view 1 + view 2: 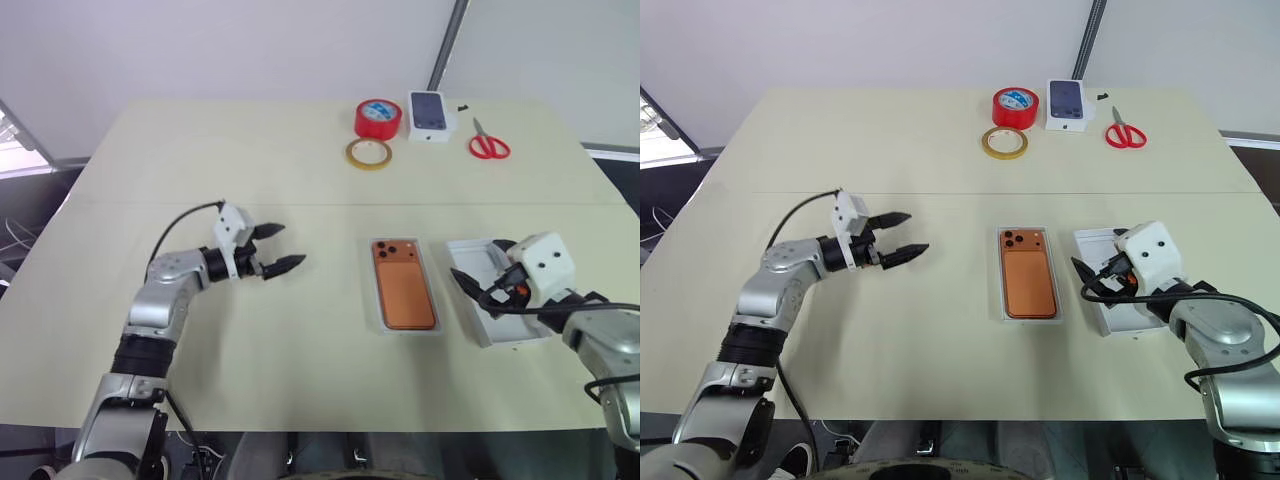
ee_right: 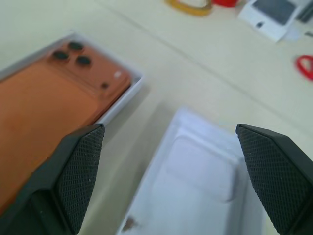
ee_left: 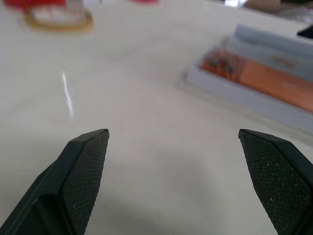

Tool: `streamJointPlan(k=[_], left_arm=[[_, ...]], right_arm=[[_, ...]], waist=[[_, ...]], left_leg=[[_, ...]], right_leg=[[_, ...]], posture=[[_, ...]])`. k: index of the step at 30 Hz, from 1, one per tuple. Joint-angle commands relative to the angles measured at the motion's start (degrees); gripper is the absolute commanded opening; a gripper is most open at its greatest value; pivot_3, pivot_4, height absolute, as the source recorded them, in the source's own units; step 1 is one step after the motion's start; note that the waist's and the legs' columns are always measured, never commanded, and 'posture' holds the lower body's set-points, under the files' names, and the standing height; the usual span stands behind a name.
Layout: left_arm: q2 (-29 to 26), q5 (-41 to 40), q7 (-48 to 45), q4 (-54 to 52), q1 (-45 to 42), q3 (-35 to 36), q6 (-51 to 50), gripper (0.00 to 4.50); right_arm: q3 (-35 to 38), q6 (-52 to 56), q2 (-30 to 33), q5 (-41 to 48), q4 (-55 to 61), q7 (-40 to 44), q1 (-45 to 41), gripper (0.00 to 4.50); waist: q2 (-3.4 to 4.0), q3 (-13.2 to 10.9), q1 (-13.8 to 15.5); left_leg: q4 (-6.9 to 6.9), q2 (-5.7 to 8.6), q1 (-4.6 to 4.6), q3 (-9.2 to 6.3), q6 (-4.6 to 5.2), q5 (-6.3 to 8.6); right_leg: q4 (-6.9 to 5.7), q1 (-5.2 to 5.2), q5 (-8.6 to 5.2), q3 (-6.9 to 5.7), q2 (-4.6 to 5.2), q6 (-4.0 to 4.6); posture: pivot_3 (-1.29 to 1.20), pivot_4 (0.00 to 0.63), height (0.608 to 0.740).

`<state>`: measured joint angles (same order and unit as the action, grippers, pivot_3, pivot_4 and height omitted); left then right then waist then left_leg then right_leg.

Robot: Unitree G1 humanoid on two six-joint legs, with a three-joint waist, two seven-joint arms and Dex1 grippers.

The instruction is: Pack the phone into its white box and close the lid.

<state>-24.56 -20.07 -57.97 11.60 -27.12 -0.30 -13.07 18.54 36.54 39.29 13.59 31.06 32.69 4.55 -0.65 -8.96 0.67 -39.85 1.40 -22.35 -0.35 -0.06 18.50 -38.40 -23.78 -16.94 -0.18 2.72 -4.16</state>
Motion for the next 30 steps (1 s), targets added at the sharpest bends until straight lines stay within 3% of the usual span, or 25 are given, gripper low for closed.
streamJointPlan(k=[1,13,18,24,30], left_arm=[[-0.9,-3.0,-5.0,-2.0,-0.8,2.2,5.6,4.46],[-3.5,-4.1,-16.5,-3.7,3.0,0.8,14.1,4.46],[-4.3,-4.0,-19.0,-4.0,4.2,0.5,15.0,4.46],[-5.0,-4.1,-20.3,-4.7,4.8,-0.2,15.4,4.46],[-4.4,-4.2,-19.0,-6.5,6.5,-0.7,15.2,4.46]], right_arm=[[-3.0,7.7,1.0,-0.5,3.8,-2.5,-0.4,4.5],[1.3,41.6,6.1,9.4,7.2,-2.5,-12.4,4.5],[2.9,53.9,4.8,13.8,8.4,-1.6,-18.1,4.5],[0.7,56.0,5.5,19.7,5.2,-4.1,-24.2,4.5],[0.6,56.0,5.9,24.2,1.1,-10.3,-21.9,4.5]], waist=[[0.0,0.0,0.0],[0.04,0.0,0.0],[0.04,0.0,-0.2],[0.06,0.0,-0.4],[0.06,0.0,-0.1]], left_leg=[[0.0,0.0,0.0,0.0,0.0,0.0],[0.04,0.0,-0.03,0.0,0.09,0.05],[0.06,0.0,-0.03,-0.01,0.09,0.05],[0.09,-0.02,-0.02,-0.01,0.1,0.05],[0.12,-0.01,-0.05,0.0,0.13,0.07]], right_leg=[[0.01,0.0,0.0,0.0,0.0,0.0],[0.16,0.01,0.0,0.0,0.01,0.0],[0.16,0.02,0.0,0.0,0.01,0.0],[0.16,0.01,0.0,0.0,0.01,0.0],[0.23,0.02,0.0,0.0,0.04,0.0]], posture=[[0.0,0.15,0.74],[0.0,0.15,0.74],[0.0,0.15,0.74],[0.0,0.15,0.74],[0.0,0.15,0.74]])
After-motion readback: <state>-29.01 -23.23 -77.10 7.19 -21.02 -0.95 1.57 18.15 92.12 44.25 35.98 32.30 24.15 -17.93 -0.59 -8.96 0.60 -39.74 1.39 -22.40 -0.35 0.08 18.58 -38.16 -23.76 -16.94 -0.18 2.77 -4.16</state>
